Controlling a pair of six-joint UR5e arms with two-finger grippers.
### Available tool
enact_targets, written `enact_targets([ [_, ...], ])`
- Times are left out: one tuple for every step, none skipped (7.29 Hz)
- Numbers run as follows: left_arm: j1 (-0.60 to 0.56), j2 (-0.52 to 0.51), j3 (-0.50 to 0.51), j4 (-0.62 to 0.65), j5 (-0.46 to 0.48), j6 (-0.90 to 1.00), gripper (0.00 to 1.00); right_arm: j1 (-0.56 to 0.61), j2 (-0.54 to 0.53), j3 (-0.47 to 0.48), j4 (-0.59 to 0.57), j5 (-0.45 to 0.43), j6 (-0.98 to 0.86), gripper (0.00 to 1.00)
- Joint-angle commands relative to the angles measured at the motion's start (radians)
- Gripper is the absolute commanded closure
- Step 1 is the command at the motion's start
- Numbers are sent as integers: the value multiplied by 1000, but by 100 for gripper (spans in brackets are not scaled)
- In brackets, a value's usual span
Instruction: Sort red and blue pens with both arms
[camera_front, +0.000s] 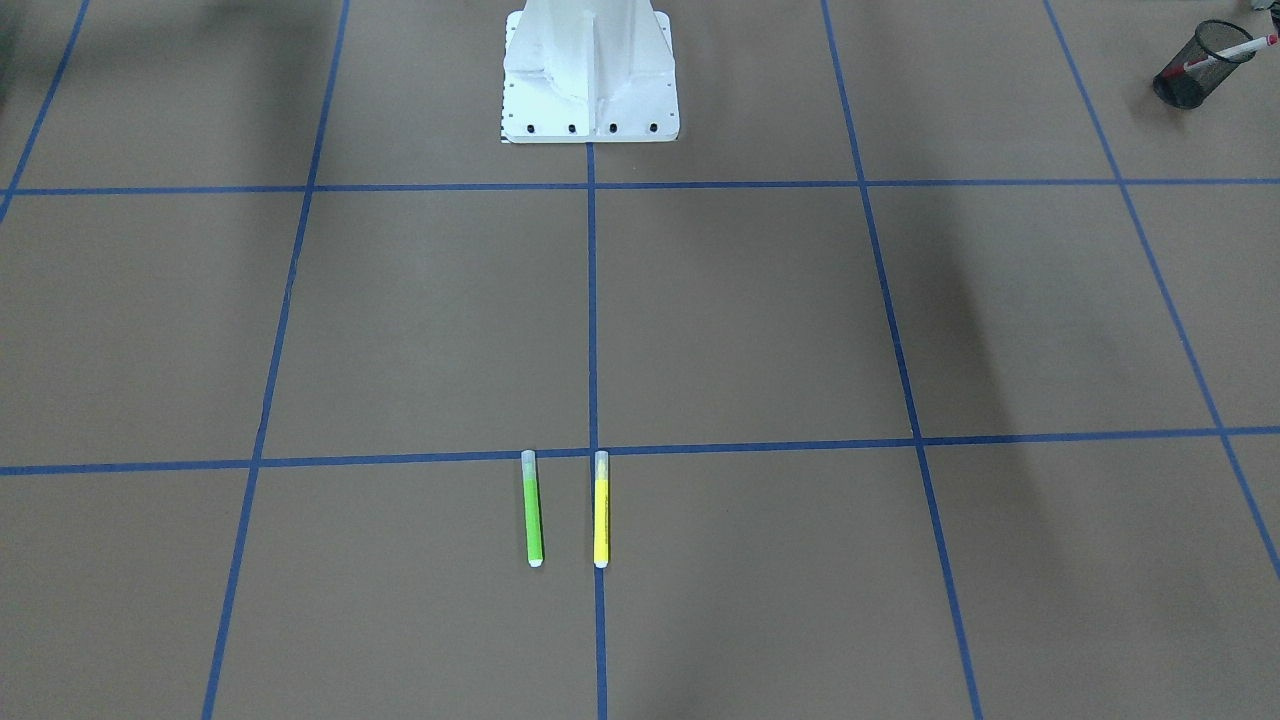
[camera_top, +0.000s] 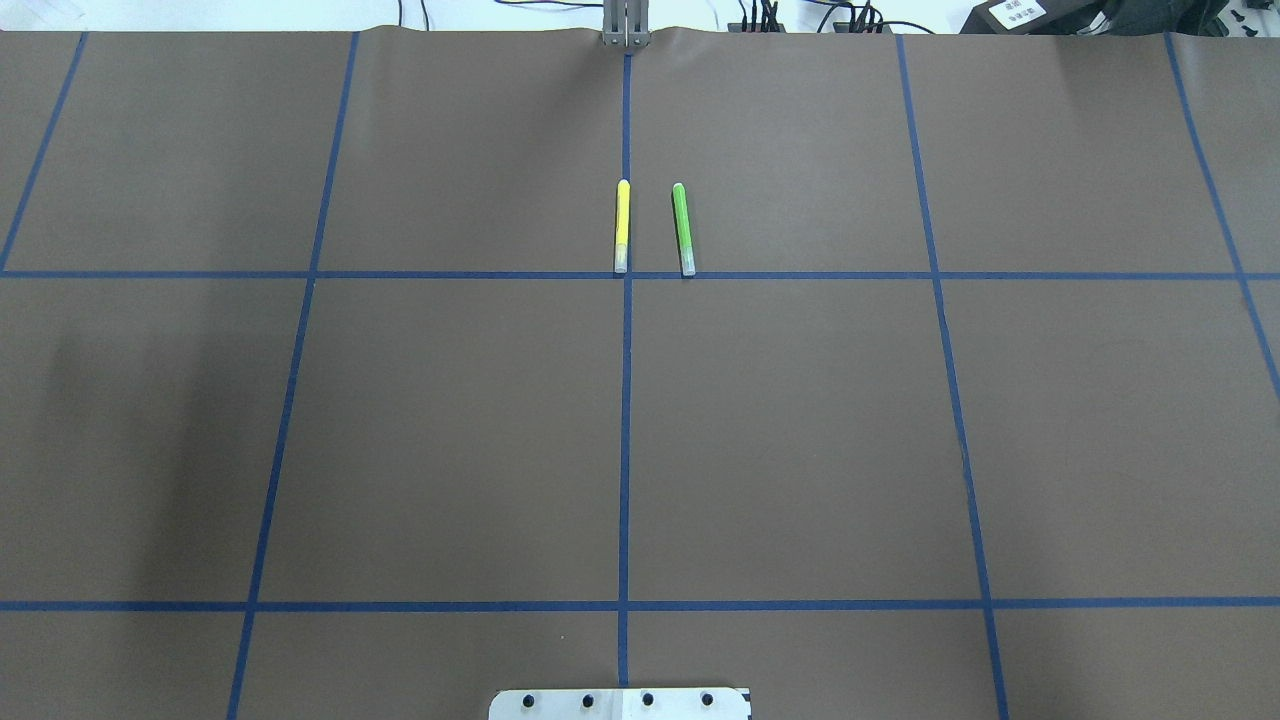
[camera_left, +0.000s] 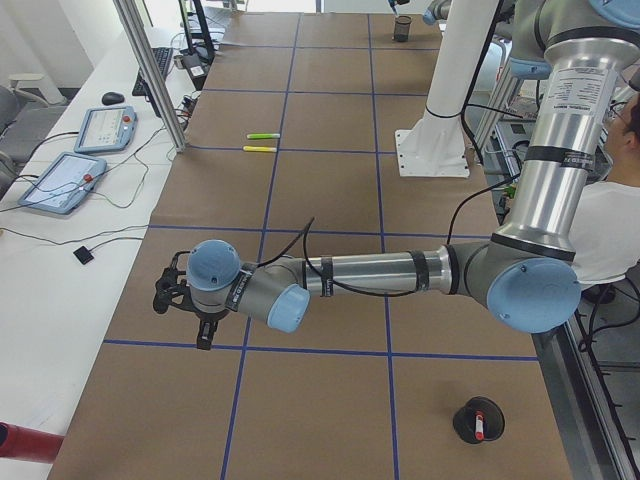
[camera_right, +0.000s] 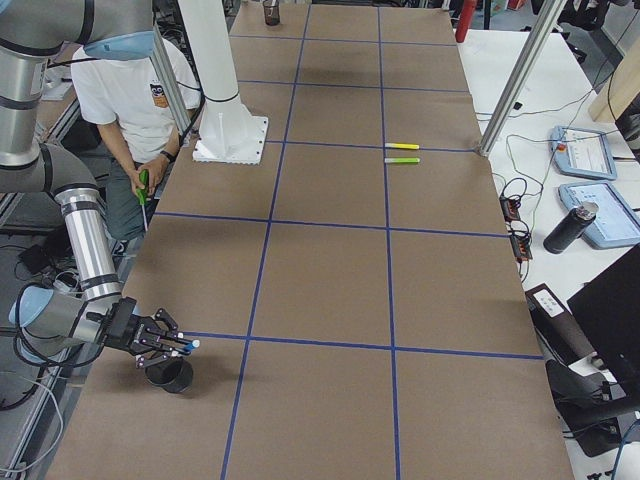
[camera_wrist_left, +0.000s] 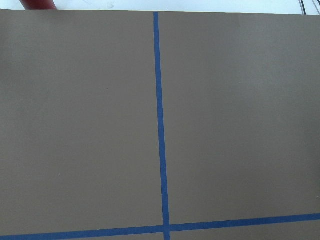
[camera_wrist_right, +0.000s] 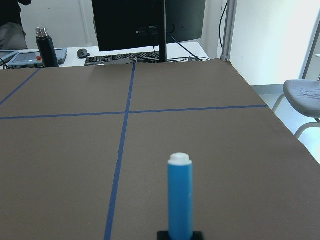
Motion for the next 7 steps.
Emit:
enact_targets([
  [0,0,-5,0,0,-2,0,41,-1,-42,5,14,-14,100],
  [0,0,-6,0,-2,-2,0,64,-1,-69,7,16,-43,100],
  [0,0,-6,0,0,-2,0,67,-3,-73,7,16,-52,100],
  [0,0,-6,1,0,-2,0,67,-4,-74,5,16,-54,100],
  [0,0,-6,1,0,-2,0,68,-6,-88,7,14,-60,100],
  [0,0,-6,1,-2,-3,0,71,-6,-102,2,13,-96,100],
  [0,0,-6,1,-2,-6,0,74,-6,-120,5,10,-106,100],
])
